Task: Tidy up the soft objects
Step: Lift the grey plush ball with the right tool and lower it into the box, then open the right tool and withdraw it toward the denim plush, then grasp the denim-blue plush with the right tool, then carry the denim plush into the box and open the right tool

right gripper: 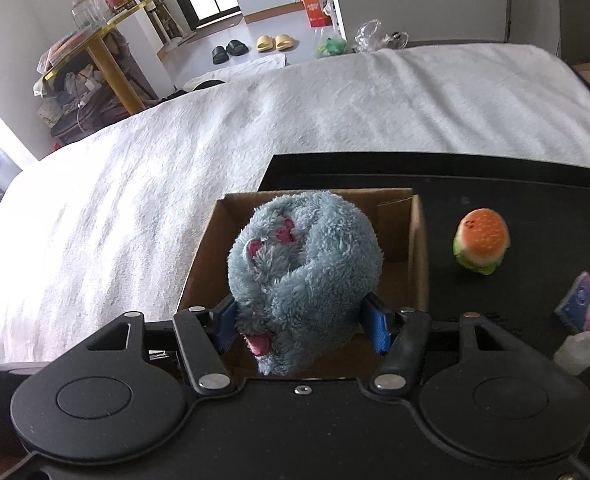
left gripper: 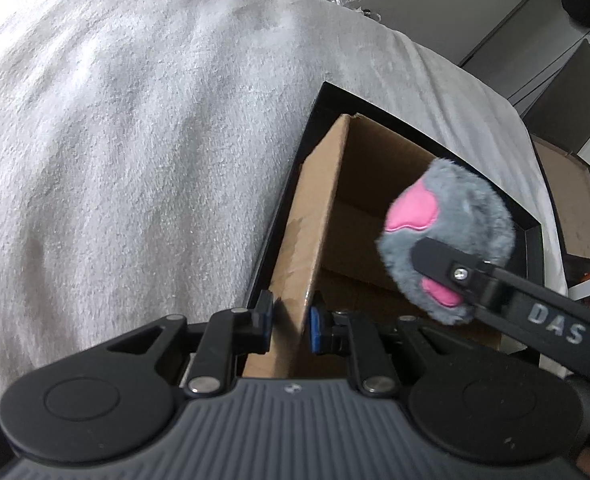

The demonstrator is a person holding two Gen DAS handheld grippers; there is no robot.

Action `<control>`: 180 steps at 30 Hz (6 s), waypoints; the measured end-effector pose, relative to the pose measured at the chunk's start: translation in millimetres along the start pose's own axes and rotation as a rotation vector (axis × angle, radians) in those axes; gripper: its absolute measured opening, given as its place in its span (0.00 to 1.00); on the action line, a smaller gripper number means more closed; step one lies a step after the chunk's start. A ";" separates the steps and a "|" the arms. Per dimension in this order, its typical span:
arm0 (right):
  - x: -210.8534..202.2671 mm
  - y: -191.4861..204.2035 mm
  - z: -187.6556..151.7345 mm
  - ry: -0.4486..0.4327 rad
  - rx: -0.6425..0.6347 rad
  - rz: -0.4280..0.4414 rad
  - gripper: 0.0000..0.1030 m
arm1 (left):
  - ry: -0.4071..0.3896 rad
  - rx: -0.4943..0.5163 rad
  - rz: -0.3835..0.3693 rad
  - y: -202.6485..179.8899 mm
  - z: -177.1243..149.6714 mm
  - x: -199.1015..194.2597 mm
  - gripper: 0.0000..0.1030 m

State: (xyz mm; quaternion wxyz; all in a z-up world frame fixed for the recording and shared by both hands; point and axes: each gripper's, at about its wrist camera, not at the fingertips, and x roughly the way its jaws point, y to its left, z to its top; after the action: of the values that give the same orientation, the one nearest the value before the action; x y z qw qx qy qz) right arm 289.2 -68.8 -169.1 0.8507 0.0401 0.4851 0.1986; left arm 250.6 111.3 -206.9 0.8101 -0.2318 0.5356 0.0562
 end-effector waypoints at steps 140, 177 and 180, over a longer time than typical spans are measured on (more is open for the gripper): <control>-43.5 -150.5 -68.5 -0.007 0.114 -0.093 0.10 | -0.095 0.209 0.313 -61.8 -23.3 -30.1 0.64; -52.5 -40.9 11.0 -0.137 -0.046 -0.070 0.10 | -0.014 0.143 0.083 -25.8 -21.5 -3.5 0.18; -44.9 -33.3 13.0 -0.127 -0.061 -0.070 0.11 | -0.018 0.140 0.079 -23.3 -19.7 -3.3 0.13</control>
State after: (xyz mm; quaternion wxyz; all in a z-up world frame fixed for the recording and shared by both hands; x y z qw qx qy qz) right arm 289.8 -114.7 -134.6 0.8870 0.0097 0.4251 0.1802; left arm 240.5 82.6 -202.9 0.8261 -0.1529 0.5398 0.0527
